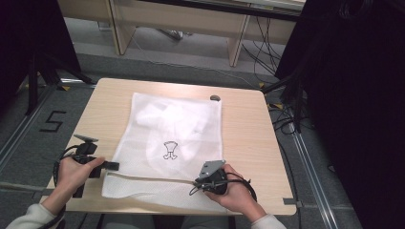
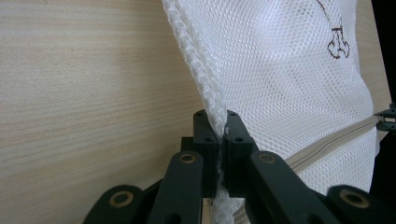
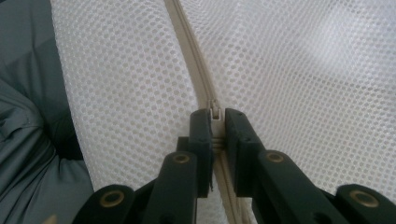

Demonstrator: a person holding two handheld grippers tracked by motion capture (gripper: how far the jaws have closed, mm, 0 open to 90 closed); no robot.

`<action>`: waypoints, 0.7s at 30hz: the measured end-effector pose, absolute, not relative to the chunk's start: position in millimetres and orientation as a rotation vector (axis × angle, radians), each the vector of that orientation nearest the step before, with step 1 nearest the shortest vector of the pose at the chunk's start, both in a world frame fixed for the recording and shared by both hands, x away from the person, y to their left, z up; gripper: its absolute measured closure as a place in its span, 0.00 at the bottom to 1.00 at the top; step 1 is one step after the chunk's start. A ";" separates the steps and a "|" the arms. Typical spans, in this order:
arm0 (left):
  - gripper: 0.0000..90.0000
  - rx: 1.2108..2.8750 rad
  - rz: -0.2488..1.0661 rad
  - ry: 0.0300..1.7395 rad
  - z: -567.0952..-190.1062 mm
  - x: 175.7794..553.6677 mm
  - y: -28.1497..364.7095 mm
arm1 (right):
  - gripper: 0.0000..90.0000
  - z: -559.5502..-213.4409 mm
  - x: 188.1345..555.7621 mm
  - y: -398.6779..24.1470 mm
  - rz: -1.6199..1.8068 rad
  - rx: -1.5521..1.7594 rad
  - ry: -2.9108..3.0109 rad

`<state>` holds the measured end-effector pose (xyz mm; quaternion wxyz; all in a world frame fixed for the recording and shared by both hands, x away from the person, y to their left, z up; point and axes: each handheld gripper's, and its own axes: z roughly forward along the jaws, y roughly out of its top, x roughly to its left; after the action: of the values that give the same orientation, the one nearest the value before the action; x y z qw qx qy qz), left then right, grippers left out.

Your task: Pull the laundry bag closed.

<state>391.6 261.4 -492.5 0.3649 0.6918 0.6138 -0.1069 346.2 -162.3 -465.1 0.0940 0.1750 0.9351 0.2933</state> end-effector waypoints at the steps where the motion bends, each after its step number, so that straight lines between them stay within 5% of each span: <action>1: 0.95 1.780 -0.276 1.577 -492.5 391.6 261.4 | 0.92 -465.3 346.4 -162.7 0.871 0.517 2.772; 21: 0.95 1.776 -0.278 1.579 -492.6 391.9 261.5 | 0.92 -463.1 345.9 -169.1 0.871 0.520 2.764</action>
<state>391.9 261.5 -492.6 0.3658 0.6908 0.6143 -0.1080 345.9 -169.1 -463.1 0.0985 0.1759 0.9342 0.2944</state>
